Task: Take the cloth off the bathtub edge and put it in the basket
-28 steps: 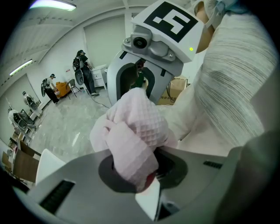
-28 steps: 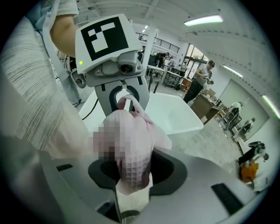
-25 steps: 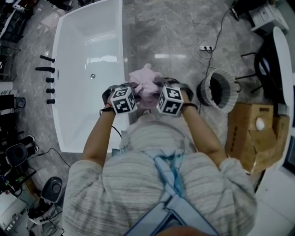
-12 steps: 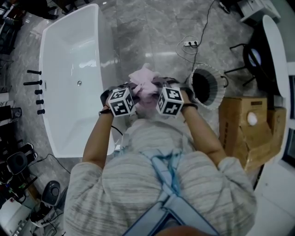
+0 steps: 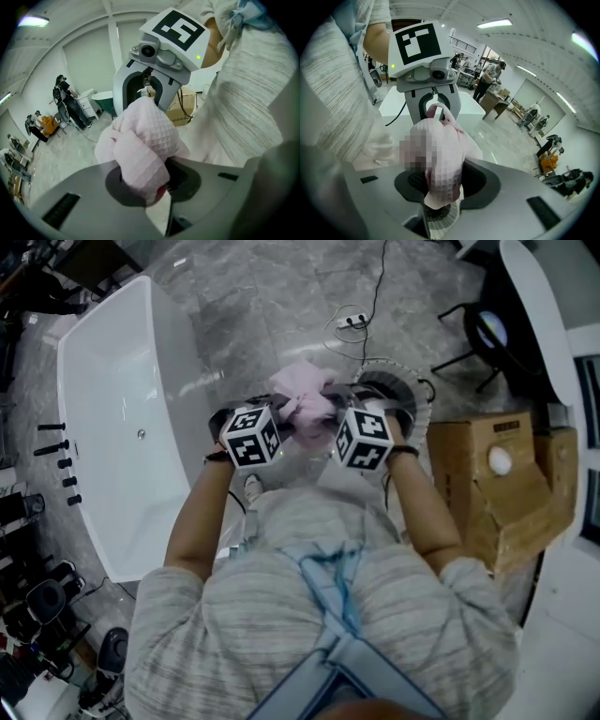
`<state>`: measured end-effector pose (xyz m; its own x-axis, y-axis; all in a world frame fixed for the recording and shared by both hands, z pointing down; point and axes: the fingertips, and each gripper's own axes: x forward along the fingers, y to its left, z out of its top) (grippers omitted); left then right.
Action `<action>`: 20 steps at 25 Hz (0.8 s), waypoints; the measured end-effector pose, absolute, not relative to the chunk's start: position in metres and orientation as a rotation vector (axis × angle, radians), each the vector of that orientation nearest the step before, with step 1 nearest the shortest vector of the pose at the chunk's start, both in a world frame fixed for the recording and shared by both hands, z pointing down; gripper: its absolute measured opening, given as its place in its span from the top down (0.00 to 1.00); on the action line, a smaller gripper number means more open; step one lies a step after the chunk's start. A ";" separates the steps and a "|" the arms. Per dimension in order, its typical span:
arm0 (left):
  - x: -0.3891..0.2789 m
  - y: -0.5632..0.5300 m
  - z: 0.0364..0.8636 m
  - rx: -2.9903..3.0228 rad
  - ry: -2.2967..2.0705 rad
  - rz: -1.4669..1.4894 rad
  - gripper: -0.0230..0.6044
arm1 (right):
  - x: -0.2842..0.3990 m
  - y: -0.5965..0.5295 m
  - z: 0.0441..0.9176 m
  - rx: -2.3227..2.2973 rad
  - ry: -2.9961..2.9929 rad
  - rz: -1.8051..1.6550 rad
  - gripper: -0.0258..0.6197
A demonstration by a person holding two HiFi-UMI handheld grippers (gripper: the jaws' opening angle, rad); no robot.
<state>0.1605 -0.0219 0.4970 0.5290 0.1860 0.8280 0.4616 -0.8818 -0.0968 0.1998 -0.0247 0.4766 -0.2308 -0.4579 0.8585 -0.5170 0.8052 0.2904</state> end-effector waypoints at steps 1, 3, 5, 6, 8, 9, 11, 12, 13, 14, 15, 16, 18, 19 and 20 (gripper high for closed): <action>0.177 -0.019 0.493 -2.458 -0.559 -1.265 0.84 | 0.216 -0.022 0.473 0.756 -1.856 0.068 0.72; 0.207 -0.014 0.486 -2.442 -0.600 -1.235 0.84 | 0.247 -0.015 0.465 0.786 -1.842 0.082 0.72; 0.237 -0.008 0.480 -2.420 -0.640 -1.210 0.84 | 0.277 -0.009 0.460 0.811 -1.827 0.099 0.72; 0.252 -0.005 0.478 -2.406 -0.662 -1.200 0.84 | 0.292 -0.005 0.458 0.820 -1.816 0.108 0.72; 0.280 0.002 0.476 -2.378 -0.706 -1.184 0.84 | 0.320 0.003 0.456 0.836 -1.790 0.126 0.72; 0.293 0.005 0.475 -2.364 -0.726 -1.178 0.84 | 0.333 0.007 0.455 0.844 -1.776 0.135 0.72; 0.317 0.012 0.474 -2.331 -0.764 -1.169 0.84 | 0.358 0.015 0.453 0.865 -1.747 0.155 0.72; 0.328 0.015 0.474 -2.312 -0.783 -1.166 0.84 | 0.370 0.019 0.453 0.877 -1.732 0.165 0.72; 0.340 0.019 0.474 -2.293 -0.803 -1.163 0.84 | 0.381 0.023 0.453 0.889 -1.719 0.176 0.72; 0.352 0.022 0.474 -2.276 -0.823 -1.158 0.84 | 0.393 0.027 0.453 0.902 -1.705 0.187 0.72; 0.363 0.025 0.475 -2.262 -0.843 -1.153 0.84 | 0.405 0.031 0.453 0.916 -1.693 0.198 0.72; 0.373 0.029 0.475 -2.251 -0.863 -1.149 0.84 | 0.415 0.035 0.453 0.930 -1.682 0.212 0.72; 0.392 0.036 0.477 -2.229 -0.900 -1.146 0.84 | 0.434 0.043 0.456 0.956 -1.665 0.244 0.72; 0.400 0.040 0.479 -2.216 -0.917 -1.147 0.84 | 0.442 0.048 0.458 0.966 -1.658 0.260 0.72; 0.407 0.044 0.481 -2.203 -0.934 -1.148 0.84 | 0.450 0.053 0.460 0.975 -1.651 0.276 0.72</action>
